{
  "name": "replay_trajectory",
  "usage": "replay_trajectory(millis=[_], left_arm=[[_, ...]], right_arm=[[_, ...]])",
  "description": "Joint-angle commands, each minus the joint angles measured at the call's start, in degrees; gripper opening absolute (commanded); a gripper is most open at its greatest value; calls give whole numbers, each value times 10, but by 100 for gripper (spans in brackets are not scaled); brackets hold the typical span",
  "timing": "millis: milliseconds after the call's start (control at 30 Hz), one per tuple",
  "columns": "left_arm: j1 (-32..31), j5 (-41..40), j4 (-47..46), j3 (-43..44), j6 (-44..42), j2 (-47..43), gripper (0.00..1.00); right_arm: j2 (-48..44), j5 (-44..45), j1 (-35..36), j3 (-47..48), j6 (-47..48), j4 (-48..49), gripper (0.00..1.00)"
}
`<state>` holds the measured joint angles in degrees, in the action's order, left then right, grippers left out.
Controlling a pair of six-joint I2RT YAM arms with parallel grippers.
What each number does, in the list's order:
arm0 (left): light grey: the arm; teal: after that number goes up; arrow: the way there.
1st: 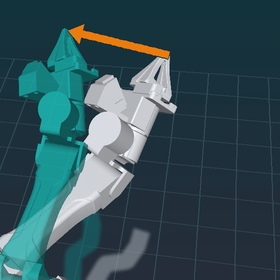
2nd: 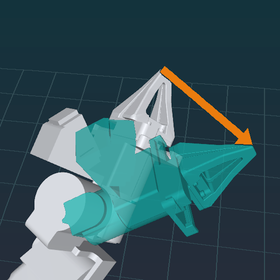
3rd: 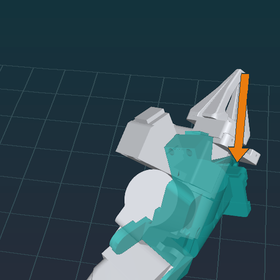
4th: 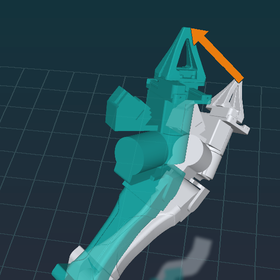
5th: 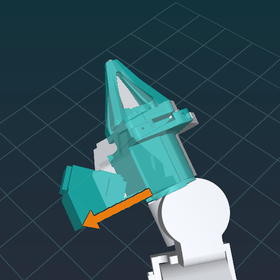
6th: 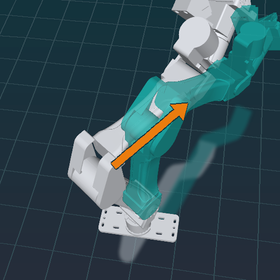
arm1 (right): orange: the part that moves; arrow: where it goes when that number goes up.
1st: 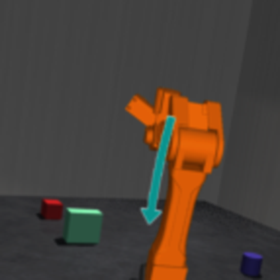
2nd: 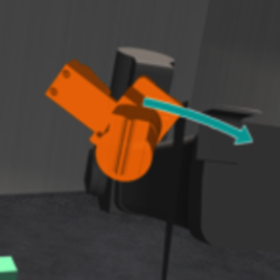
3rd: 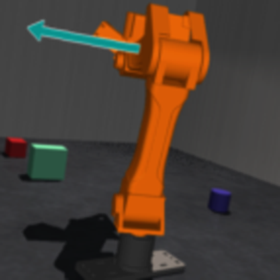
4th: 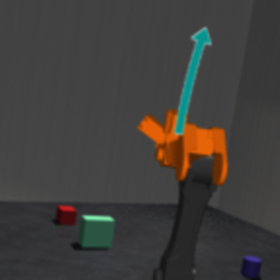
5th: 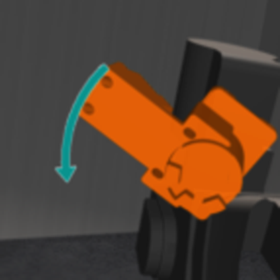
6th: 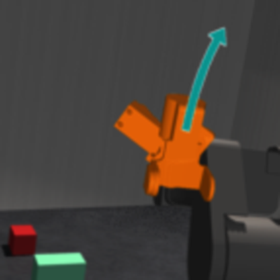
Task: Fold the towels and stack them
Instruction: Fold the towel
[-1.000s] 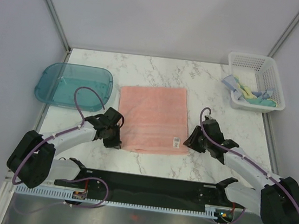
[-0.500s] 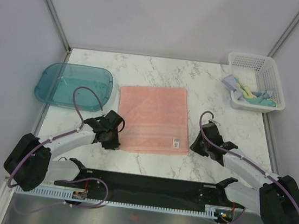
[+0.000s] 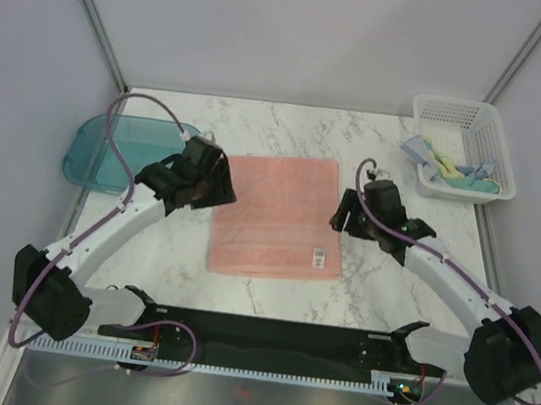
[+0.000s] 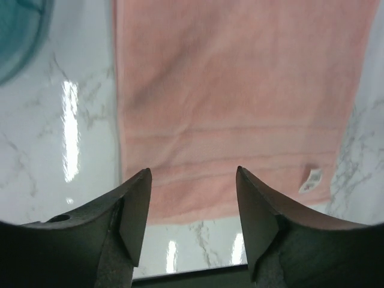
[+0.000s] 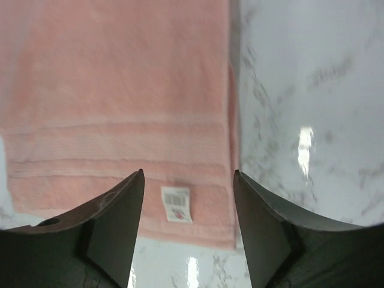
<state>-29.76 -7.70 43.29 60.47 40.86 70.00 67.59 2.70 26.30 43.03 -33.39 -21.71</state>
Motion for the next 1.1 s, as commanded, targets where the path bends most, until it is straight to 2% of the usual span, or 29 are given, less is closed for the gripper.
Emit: replay_trajectory(millis=[0, 100, 133, 233, 367, 433, 667, 833, 967, 1067], left_arm=[[35, -59, -47, 105, -138, 80, 67], [78, -23, -114, 151, -218, 135, 67], [91, 25, -128, 159, -229, 158, 69], [132, 101, -159, 201, -281, 201, 70], [153, 145, -160, 271, -362, 314, 69], [161, 173, -159, 312, -374, 349, 67], [170, 191, -120, 436, -440, 499, 63], [175, 189, -105, 481, -458, 550, 63], [180, 190, -93, 503, -471, 573, 62], [185, 198, -78, 509, -482, 585, 57]], right_arm=[[88, -52, -20, 113, 144, 45, 71], [177, -130, -63, 198, 208, 48, 73], [198, -152, -73, 238, 224, 47, 74], [271, -188, -101, 311, 276, 41, 75], [394, -281, -138, 410, 316, 8, 72], [435, -306, -144, 463, 334, -5, 71], [572, -299, -167, 596, 394, -75, 68], [629, -356, -184, 673, 415, -103, 69], [668, -393, -185, 697, 438, -129, 69], [688, -411, -187, 713, 451, -146, 67]])
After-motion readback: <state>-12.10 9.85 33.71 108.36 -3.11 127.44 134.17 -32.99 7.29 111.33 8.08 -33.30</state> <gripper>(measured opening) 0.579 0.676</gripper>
